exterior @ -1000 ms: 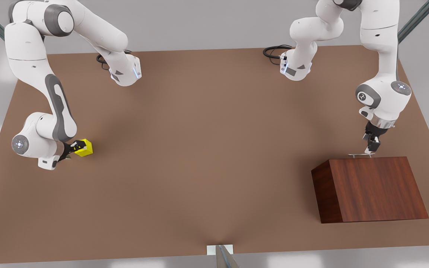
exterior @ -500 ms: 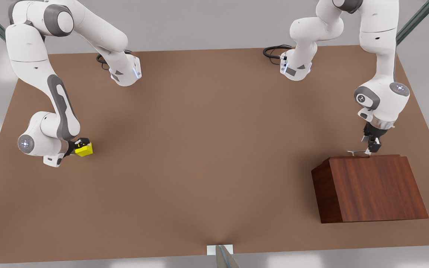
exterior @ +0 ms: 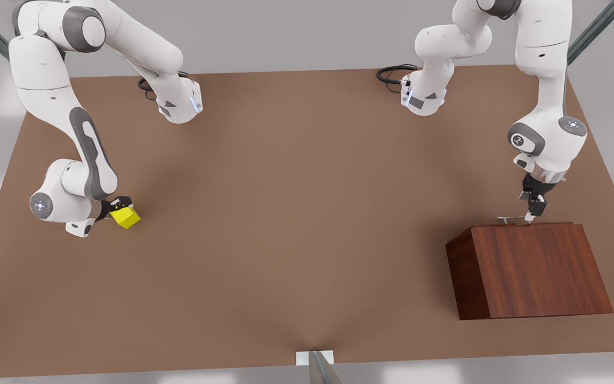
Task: Open the drawer with left arm, place the square in the middle with right arm, and place the square in the drawer with left arm
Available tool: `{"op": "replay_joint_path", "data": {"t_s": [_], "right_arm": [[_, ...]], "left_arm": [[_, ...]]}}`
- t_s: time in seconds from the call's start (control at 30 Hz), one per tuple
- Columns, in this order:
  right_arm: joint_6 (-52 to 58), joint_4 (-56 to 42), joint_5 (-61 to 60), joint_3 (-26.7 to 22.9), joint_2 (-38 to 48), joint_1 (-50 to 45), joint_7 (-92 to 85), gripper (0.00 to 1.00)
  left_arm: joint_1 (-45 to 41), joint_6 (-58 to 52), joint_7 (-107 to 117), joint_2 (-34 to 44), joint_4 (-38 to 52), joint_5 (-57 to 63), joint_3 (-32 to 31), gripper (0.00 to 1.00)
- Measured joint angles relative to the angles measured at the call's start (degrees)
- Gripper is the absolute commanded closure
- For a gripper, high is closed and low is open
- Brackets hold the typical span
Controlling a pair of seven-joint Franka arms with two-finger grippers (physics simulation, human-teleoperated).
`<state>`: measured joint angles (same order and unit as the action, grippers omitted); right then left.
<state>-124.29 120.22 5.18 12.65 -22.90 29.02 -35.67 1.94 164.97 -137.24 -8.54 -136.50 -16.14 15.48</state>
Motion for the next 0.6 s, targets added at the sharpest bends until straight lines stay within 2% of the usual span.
{"op": "replay_joint_path", "data": {"t_s": [0.4,0.6], "right_arm": [[0.0,-2.3,0.2,0.1,-0.1,-0.7,-5.5,0.00],[0.1,-6.1,-0.3,0.1,-0.3,-1.2,0.2,0.00]], "left_arm": [[0.9,-0.2,-0.7,1.3,-1.4,0.2,0.3,0.11],[1.0,-1.0,1.5,2.7,-1.6,-0.1,-0.4,0.11]]}}
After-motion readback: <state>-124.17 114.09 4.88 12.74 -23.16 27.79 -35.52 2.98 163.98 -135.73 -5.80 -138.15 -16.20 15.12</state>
